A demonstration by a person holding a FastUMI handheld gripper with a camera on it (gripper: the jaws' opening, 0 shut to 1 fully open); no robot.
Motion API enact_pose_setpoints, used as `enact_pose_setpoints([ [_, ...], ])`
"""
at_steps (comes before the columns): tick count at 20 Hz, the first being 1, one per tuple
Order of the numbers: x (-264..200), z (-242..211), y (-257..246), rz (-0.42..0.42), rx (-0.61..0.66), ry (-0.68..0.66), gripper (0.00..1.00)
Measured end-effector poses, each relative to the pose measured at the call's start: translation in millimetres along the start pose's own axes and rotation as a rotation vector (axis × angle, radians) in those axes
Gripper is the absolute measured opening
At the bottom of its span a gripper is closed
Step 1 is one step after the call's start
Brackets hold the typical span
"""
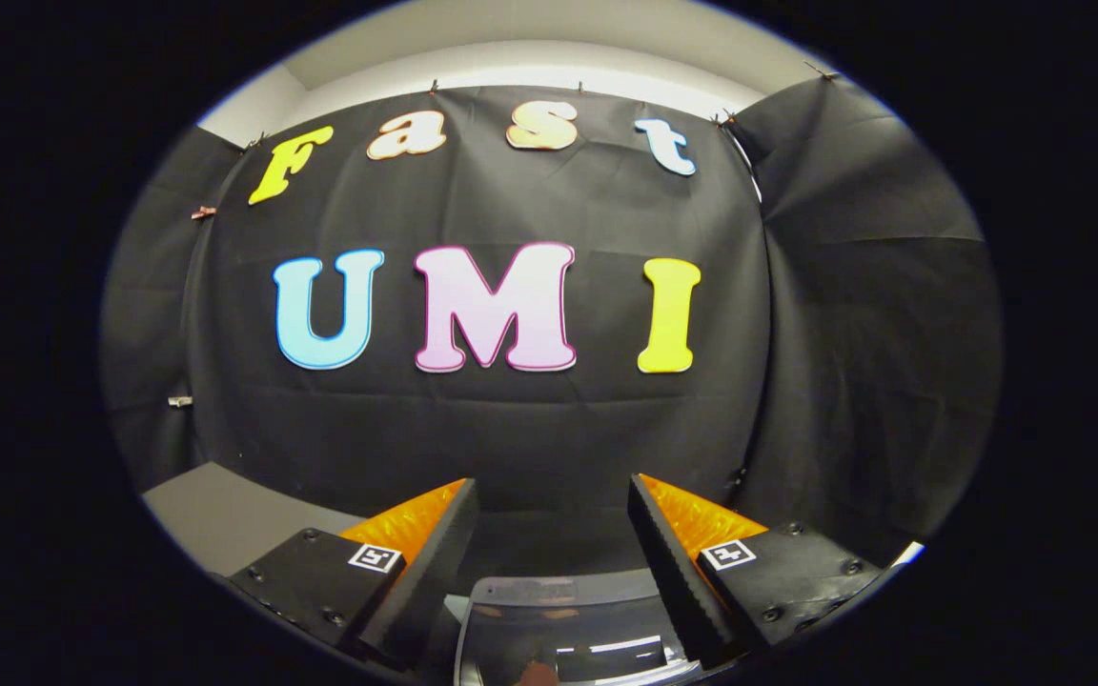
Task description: Put the clothes into the washing machine and then close the washing machine lid.
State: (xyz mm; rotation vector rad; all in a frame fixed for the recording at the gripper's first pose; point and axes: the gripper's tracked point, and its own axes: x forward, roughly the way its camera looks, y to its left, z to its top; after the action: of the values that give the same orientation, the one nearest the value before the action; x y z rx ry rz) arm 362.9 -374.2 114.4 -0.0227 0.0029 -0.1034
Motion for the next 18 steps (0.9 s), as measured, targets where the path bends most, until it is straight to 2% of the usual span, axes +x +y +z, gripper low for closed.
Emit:
enact_pose_setpoints([
  [6, -13.4, 33.6, -4.9, -0.02, -0.017, -0.061, 0.98],
  [18, -33.8, 67.1, 3.9, 0.0, -0.021, -0.125, 0.98],
])
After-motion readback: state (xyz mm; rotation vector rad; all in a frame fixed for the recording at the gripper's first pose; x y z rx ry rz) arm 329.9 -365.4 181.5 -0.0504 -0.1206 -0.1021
